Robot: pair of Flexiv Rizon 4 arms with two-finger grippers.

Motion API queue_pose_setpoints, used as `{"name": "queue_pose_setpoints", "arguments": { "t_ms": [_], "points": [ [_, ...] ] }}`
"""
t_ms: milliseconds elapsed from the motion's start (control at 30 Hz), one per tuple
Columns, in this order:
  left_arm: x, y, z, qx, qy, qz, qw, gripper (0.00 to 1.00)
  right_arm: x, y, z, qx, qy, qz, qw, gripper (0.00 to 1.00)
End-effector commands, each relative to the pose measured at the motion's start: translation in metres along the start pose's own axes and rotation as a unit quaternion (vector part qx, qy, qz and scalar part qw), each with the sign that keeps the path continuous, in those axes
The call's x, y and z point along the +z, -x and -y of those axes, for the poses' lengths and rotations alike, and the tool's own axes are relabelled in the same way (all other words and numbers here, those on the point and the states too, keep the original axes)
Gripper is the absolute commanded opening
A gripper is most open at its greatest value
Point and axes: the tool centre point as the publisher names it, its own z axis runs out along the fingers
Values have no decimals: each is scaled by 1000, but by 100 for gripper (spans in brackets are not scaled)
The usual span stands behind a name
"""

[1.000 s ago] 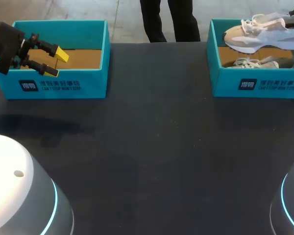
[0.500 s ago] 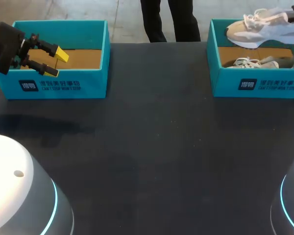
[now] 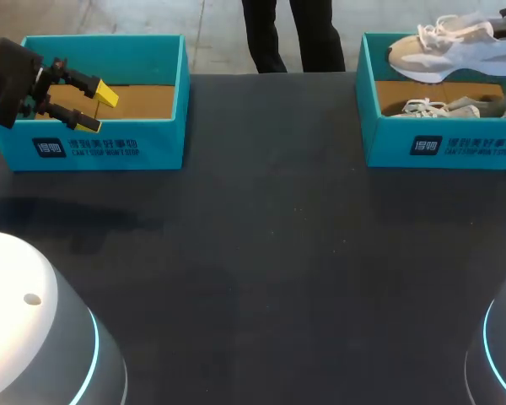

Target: Take the shoe out of the shoebox, open the shoe tongue, remove and reinsert the insole, then place the shoe into the shoebox

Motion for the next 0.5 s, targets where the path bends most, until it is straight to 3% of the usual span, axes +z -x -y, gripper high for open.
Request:
{"name": "queue_pose_setpoints", "arguments": {
  "t_ms": [33, 500],
  "points": [
    [0, 0, 1, 0, 0, -1, 1000, 100, 0, 2, -11, -1, -5, -1, 1000, 0],
    [0, 0, 1, 0, 0, -1, 1000, 100, 20, -2, -17, 0, -3, -5, 1000, 0]
  ]
}}
